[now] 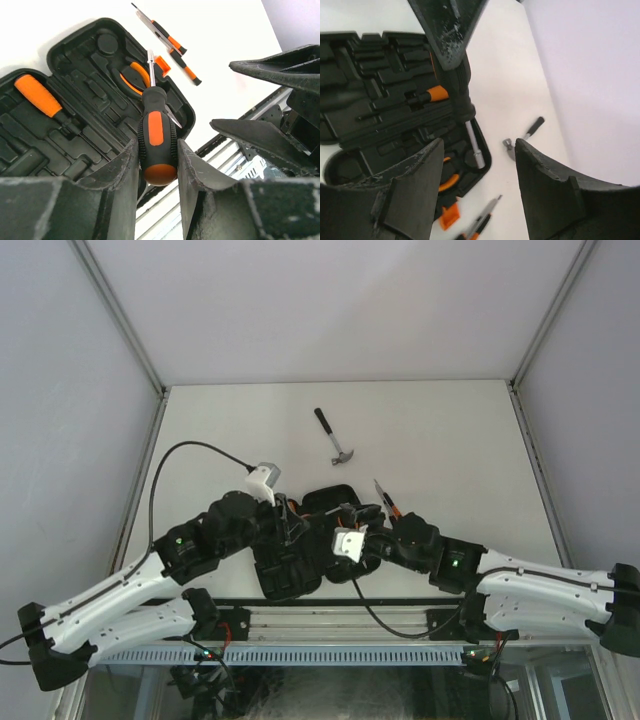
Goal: Sort the tools into containers
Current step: Pick up the screwdriver from the center of the board.
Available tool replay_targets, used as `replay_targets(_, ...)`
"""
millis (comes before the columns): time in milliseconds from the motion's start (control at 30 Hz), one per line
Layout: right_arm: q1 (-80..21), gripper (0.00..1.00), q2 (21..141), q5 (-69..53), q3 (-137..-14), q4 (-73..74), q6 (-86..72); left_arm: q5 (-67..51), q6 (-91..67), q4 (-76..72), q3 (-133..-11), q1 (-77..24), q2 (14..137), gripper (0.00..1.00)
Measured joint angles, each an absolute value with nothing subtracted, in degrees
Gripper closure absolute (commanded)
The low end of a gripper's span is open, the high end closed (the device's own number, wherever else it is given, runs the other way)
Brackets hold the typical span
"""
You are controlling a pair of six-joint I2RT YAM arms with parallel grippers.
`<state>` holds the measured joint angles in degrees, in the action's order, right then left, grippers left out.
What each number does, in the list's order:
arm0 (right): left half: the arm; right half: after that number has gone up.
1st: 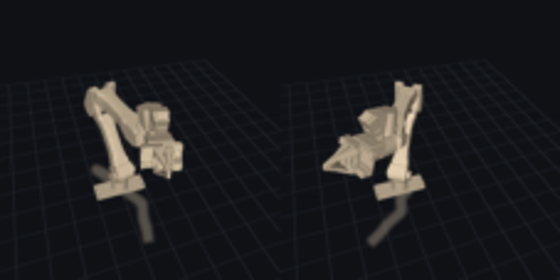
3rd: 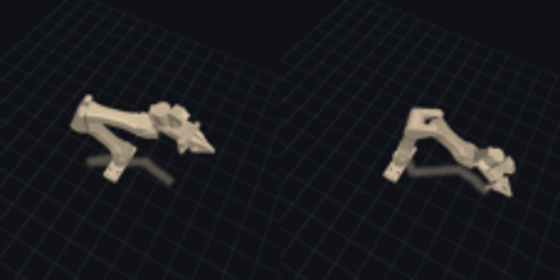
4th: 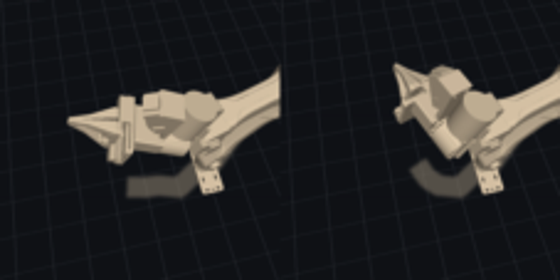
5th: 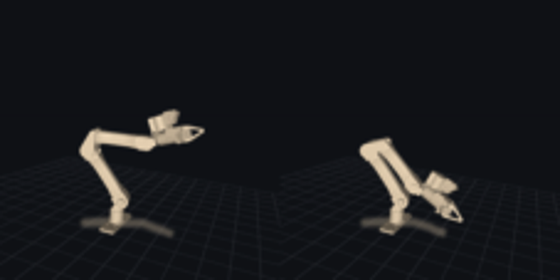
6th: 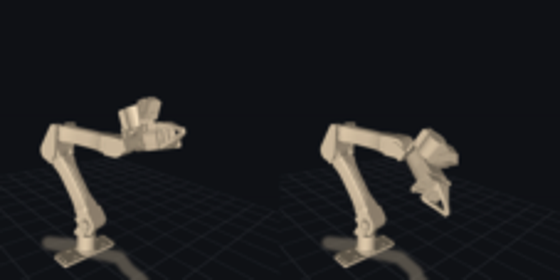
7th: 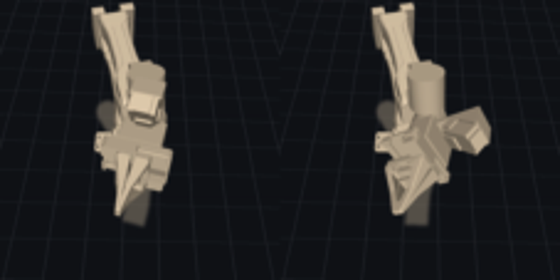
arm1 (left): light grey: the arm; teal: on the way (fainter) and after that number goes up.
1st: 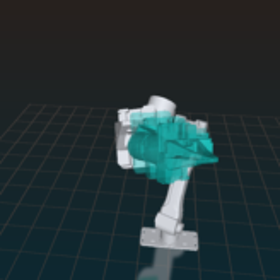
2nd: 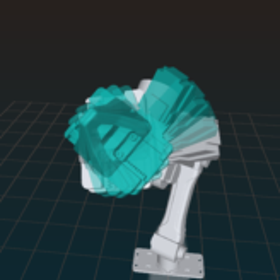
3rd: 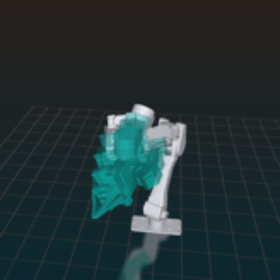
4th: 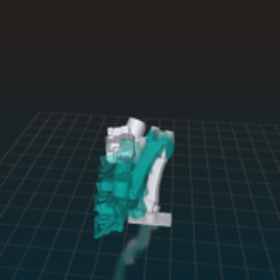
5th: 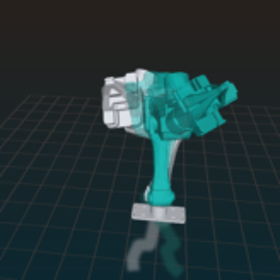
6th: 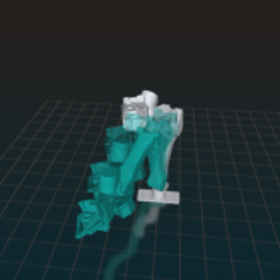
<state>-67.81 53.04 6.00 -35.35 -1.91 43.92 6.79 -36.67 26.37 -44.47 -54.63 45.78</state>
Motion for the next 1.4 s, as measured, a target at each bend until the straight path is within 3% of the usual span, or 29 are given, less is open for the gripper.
replay_targets(600,-58.8,0.41,45.9,14.5,-34.0,-11.7,-23.9,16.5,-33.9,23.0,-43.1,-54.6,31.2,1.0)
replay_targets(1033,-58.0,0.36,58.0,17.6,-34.0,-24.0,-63.5,16.3,-31.7,18.5,-43.0,-54.6,31.4,1.0)
replay_targets(1400,-60.6,0.42,66.2,18.1,-35.2,-30.5,-81.1,14.5,-31.6,17.5,-41.6,-54.6,32.4,1.0)
